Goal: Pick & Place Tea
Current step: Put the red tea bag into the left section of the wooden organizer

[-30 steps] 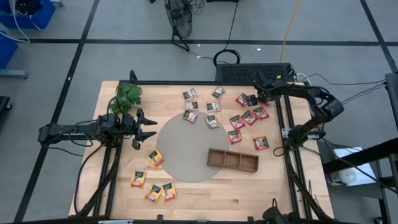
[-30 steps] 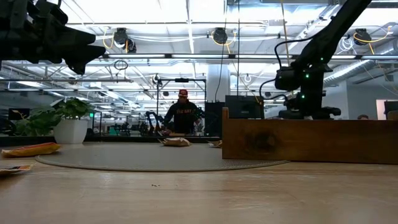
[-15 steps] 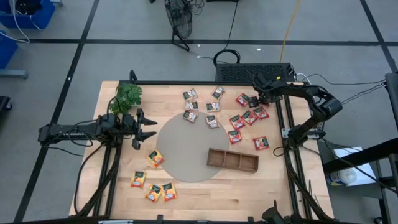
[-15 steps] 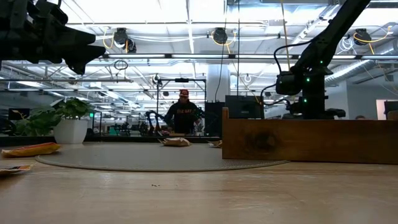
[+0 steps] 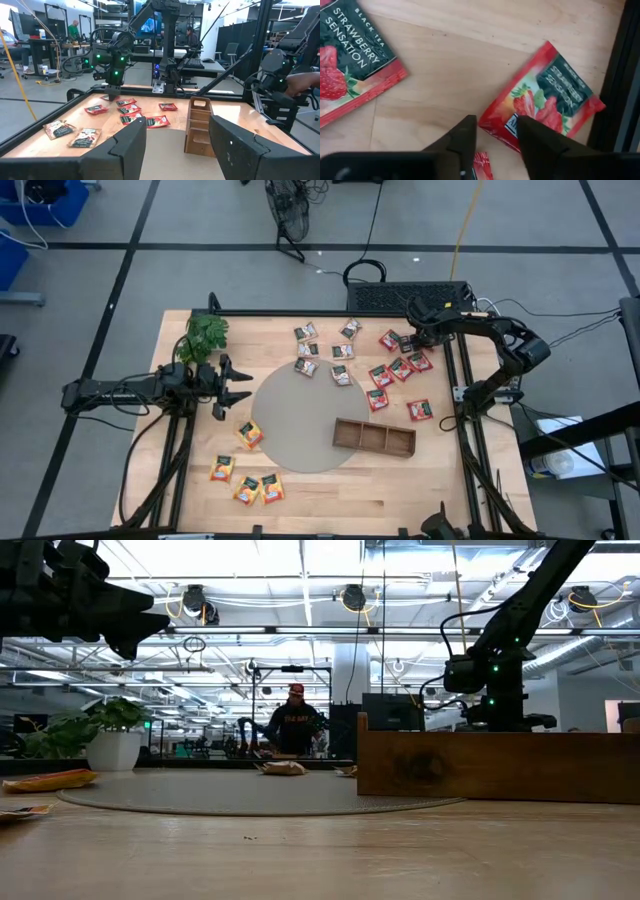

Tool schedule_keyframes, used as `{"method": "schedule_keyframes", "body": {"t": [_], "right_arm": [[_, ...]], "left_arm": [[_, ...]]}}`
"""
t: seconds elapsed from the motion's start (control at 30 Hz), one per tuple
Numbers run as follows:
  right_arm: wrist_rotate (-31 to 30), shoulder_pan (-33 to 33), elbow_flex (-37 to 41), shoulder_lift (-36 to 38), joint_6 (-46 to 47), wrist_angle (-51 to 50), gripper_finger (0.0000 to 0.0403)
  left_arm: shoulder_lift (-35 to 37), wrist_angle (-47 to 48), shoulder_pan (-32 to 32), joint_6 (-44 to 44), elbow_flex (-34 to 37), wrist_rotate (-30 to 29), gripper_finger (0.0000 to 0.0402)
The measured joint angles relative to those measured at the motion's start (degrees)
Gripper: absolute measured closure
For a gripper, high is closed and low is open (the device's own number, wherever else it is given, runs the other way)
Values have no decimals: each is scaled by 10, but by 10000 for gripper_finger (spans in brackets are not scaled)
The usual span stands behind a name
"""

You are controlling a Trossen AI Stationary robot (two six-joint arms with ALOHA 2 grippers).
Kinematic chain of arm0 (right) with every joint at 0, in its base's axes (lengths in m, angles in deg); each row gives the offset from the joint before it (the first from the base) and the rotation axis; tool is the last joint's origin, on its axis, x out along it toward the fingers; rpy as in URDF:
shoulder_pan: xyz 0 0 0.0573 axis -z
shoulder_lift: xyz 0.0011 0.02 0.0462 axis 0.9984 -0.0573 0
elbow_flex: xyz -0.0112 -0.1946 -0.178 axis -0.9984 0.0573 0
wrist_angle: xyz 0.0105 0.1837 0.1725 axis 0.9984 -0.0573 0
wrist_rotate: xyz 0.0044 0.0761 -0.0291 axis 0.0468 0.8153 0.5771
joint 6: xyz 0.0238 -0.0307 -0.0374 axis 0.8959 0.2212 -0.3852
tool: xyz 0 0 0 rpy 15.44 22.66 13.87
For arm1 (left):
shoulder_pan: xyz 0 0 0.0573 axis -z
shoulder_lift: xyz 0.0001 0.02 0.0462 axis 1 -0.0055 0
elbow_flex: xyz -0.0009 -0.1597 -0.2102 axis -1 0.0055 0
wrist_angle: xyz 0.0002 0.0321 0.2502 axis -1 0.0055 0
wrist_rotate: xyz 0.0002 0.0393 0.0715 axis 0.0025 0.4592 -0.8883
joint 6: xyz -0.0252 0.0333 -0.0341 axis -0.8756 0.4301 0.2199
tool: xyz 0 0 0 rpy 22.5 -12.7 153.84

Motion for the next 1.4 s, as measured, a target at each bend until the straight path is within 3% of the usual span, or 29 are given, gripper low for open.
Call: {"method": "schedule_keyframes", "body": {"t": [0.27,0.57,0.73,0.83,1.0,1.17,1.27,1.4], "right_arm": [[-1,-2,7,0,-16,11,396],[0,-37,-8,14,-36,8,363],[0,-64,-36,37,-86,7,330],[0,-61,-59,37,-88,-43,291],[1,-11,-102,22,-26,-152,202],[15,30,-92,18,34,-169,124],[26,32,-88,18,59,-152,101],[33,35,-63,18,77,-125,100]], "left_arm": [[0,0,0,0,0,0,188],[0,0,0,0,0,0,188],[0,0,0,0,0,0,188],[0,0,0,0,0,0,188],[0,0,0,0,0,0,188],[0,0,0,0,0,0,188],[0,0,0,0,0,0,188],[0,0,0,0,0,0,188]]}}
